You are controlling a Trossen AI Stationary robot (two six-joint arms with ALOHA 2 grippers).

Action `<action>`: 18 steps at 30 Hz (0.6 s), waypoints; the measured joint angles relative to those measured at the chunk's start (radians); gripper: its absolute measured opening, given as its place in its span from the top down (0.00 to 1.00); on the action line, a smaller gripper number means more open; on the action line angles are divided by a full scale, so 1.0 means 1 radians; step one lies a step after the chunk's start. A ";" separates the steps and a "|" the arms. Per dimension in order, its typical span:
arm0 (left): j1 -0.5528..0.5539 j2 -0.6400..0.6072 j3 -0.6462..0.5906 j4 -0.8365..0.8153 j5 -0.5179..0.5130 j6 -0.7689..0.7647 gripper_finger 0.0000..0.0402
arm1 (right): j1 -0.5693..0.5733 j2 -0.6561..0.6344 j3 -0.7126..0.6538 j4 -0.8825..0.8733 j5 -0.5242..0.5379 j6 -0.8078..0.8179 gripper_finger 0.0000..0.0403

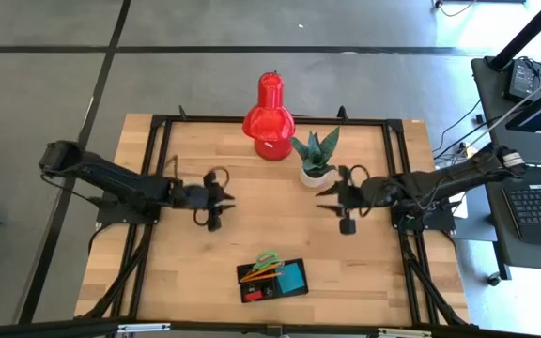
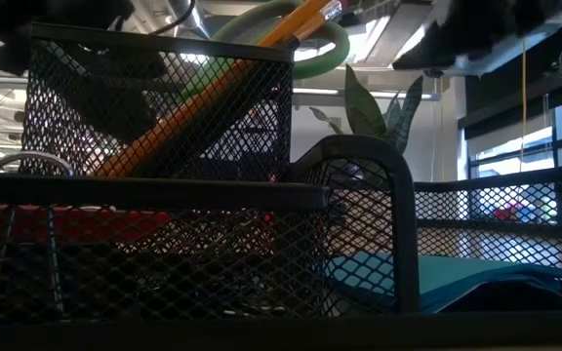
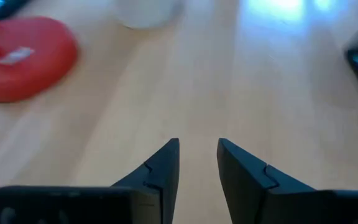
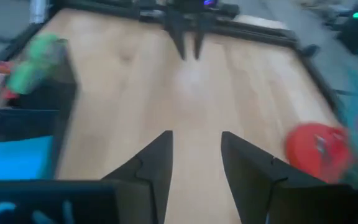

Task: Pick and place office supplies into organizer
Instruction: Return to Home Position

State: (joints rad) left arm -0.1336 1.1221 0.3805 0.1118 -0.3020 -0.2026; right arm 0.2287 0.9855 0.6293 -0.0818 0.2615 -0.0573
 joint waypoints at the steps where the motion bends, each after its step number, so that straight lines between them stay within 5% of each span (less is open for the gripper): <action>1: 0.041 -0.029 0.000 -0.012 0.018 0.020 0.74 | -0.019 -0.032 -0.040 0.027 0.001 -0.001 0.65; 12: 0.484 -0.382 -0.037 -0.008 0.077 0.212 0.74 | -0.249 -0.333 -0.274 0.198 -0.003 -0.158 0.65; 18: 0.653 -0.613 -0.138 -0.032 0.268 0.206 0.74 | -0.376 -0.586 -0.353 0.144 -0.044 -0.184 0.65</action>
State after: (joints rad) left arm 0.5198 0.5094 0.2428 0.0800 -0.0337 0.0039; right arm -0.1477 0.3999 0.2762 0.0624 0.2173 -0.2410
